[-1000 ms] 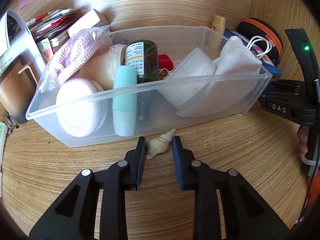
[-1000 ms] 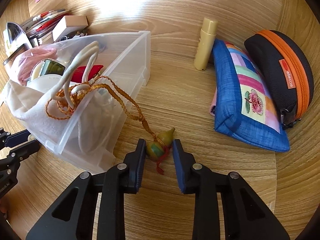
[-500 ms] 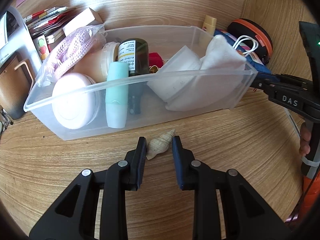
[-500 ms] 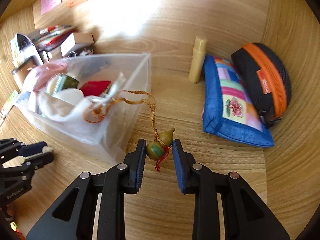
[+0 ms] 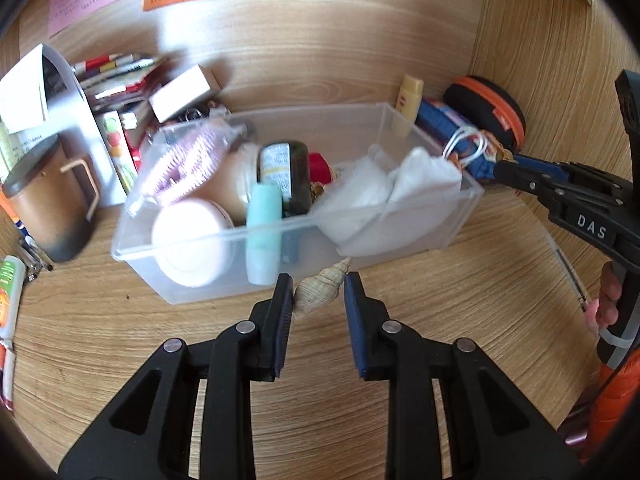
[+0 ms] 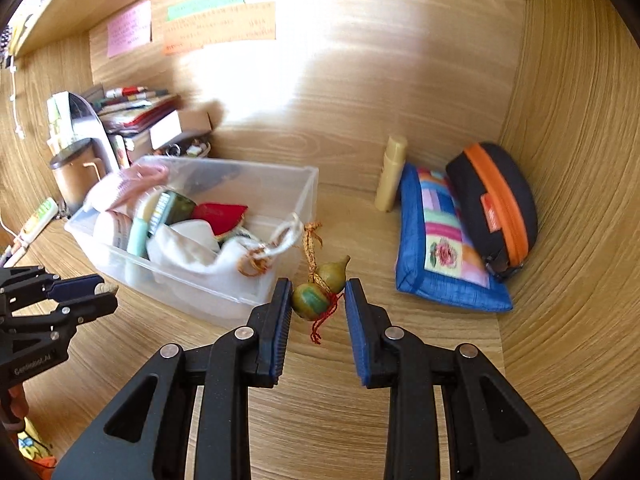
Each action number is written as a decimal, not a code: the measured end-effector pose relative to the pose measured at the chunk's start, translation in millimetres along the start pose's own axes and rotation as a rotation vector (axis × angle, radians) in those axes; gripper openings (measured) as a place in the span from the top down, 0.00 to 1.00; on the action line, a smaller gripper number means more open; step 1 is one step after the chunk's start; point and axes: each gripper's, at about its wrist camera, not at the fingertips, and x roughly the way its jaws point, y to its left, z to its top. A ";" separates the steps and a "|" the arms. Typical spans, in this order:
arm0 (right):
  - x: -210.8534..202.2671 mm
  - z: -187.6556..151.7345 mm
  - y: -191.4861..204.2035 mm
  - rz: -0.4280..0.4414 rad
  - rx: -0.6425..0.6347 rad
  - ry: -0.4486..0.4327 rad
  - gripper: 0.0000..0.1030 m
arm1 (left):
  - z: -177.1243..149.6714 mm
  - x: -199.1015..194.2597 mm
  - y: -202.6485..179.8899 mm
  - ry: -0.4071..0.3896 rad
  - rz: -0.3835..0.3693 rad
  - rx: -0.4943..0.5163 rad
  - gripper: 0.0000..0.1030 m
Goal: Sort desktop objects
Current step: 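Grasp the gourd charm with the right gripper while the left gripper grasps the seashell, then carry the gourd charm and seashell over the clear box with both grippers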
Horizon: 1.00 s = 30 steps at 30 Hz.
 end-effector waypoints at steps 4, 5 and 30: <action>-10.2 8.1 8.7 -0.003 -0.017 -0.030 0.76 | 8.3 -12.1 1.2 -0.039 -0.013 -0.001 0.75; -10.5 11.4 12.2 -0.001 -0.021 -0.036 0.76 | 12.1 -12.1 0.5 -0.047 -0.020 -0.001 0.75; 31.0 55.2 71.2 0.100 -0.103 -0.036 0.76 | 61.7 9.9 12.4 -0.076 -0.110 0.053 0.75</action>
